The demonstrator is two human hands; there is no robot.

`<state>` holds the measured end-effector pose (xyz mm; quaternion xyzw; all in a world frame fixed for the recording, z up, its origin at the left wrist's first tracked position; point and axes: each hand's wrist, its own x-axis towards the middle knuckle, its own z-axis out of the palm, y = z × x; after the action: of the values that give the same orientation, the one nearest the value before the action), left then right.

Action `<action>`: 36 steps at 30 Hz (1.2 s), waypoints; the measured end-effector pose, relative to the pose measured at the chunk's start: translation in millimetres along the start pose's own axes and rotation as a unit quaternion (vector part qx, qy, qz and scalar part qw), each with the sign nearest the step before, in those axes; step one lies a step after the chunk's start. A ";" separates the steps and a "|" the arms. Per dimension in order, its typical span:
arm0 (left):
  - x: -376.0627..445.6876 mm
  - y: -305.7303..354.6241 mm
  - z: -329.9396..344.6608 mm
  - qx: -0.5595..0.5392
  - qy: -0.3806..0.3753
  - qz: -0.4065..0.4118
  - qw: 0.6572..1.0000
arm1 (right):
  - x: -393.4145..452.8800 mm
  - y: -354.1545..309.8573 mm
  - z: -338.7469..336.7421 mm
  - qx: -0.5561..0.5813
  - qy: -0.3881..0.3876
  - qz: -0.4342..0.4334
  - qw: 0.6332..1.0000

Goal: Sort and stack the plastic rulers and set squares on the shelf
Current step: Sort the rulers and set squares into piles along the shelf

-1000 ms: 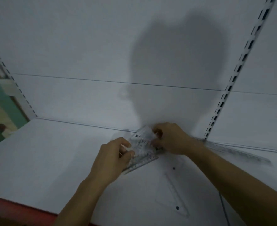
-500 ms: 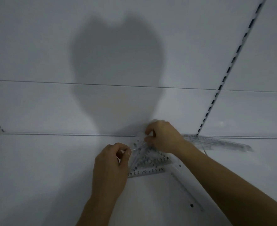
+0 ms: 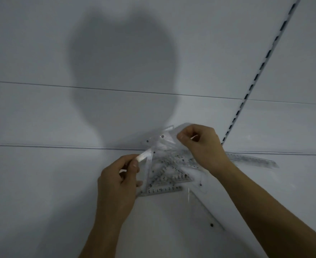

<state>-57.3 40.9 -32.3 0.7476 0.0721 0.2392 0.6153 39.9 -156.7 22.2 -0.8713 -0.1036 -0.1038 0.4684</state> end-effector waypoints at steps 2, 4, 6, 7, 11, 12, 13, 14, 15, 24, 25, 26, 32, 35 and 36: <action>-7.1 8.4 6.1 -0.018 -0.012 -0.001 1.000 | -21.2 1.8 -20.5 0.056 -0.014 0.037 0.998; -15.6 17.3 18.4 -0.013 -0.027 0.014 0.999 | -48.7 7.8 -42.9 0.117 -0.008 0.064 0.991; -26.8 26.8 38.5 -0.014 -0.045 0.028 0.998 | -78.5 18.5 -66.5 0.143 0.012 0.091 0.985; -33.5 31.8 51.2 -0.019 -0.056 0.032 0.998 | -91.9 26.5 -79.2 0.148 0.023 0.106 0.983; -66.5 47.9 117.2 -0.004 -0.114 0.056 0.992 | -136.1 73.3 -146.6 0.105 0.037 0.138 0.984; -77.0 52.2 135.3 0.003 -0.126 0.067 0.990 | -147.0 85.8 -167.3 0.096 0.043 0.147 0.984; -88.2 56.6 154.2 0.010 -0.137 0.080 0.987 | -158.1 97.9 -189.3 0.090 0.054 0.157 0.982; -100.5 61.5 173.6 0.018 -0.148 0.092 0.985 | -170.0 109.4 -212.0 0.085 0.067 0.168 0.980; -114.2 68.0 193.5 0.025 -0.160 0.104 0.981 | -182.9 119.8 -235.4 0.081 0.081 0.177 0.978; -217.6 117.8 375.1 0.011 -0.242 0.164 0.956 | -298.4 212.8 -404.2 0.019 0.239 0.201 0.950; -226.9 120.6 397.0 0.009 -0.250 0.165 0.954 | -310.2 221.8 -421.6 0.011 0.253 0.207 0.945; -232.0 123.2 413.8 0.005 -0.256 0.161 0.953 | -317.9 227.6 -434.6 0.005 0.262 0.212 0.942; -243.1 157.4 503.9 -0.029 -0.294 0.087 0.951 | -330.2 260.3 -498.4 0.032 0.322 0.202 0.924; -233.9 171.3 544.0 -0.032 -0.323 0.056 0.944 | -314.2 279.0 -515.2 0.051 0.338 0.195 0.919; -228.9 174.4 558.0 -0.031 -0.337 0.049 0.940 | -308.2 285.6 -518.4 0.063 0.339 0.197 0.918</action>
<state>-41.1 -585.9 1.0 0.7679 -0.1839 0.0048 0.6136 -219.2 -770.8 -10.6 -0.7552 0.2288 -0.2922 0.5403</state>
